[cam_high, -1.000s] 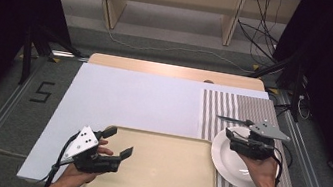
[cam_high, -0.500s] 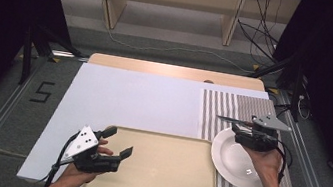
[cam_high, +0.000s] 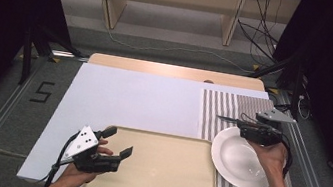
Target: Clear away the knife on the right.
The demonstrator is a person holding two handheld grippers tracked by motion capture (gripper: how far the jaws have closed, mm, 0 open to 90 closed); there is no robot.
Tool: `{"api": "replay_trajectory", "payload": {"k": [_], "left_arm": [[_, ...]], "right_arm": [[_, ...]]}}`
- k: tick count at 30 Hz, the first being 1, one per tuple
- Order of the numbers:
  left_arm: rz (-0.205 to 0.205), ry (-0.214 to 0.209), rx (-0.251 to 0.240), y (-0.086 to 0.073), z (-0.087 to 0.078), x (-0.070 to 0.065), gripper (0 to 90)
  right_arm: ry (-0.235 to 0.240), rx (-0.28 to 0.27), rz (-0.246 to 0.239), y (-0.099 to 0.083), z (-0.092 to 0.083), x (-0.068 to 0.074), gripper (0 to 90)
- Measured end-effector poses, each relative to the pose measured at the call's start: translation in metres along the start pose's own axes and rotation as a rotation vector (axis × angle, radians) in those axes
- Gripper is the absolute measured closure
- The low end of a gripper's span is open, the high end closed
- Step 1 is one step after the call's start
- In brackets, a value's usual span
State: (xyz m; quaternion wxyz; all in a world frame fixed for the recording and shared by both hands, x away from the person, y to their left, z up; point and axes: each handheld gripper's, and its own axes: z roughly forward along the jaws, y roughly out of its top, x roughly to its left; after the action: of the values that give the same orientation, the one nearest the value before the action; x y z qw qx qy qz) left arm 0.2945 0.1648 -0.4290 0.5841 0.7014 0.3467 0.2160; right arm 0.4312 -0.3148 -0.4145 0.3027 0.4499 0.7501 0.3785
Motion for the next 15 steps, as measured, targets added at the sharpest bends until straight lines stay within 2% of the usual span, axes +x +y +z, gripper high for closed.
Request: {"api": "replay_trajectory", "payload": {"k": [9,12,15], "left_arm": [[-0.001,0.002,0.001,0.0,0.0,0.0,17.4],[-0.002,0.004,0.002,0.0,0.0,0.0,17.4],[-0.003,0.003,0.002,0.0,0.0,0.001,17.4]], "right_arm": [[0.008,0.04,-0.003,0.006,0.004,-0.008,25.8],[0.006,0.054,0.026,0.008,0.007,-0.017,25.8],[0.005,0.08,0.032,0.007,0.012,-0.021,25.8]]}}
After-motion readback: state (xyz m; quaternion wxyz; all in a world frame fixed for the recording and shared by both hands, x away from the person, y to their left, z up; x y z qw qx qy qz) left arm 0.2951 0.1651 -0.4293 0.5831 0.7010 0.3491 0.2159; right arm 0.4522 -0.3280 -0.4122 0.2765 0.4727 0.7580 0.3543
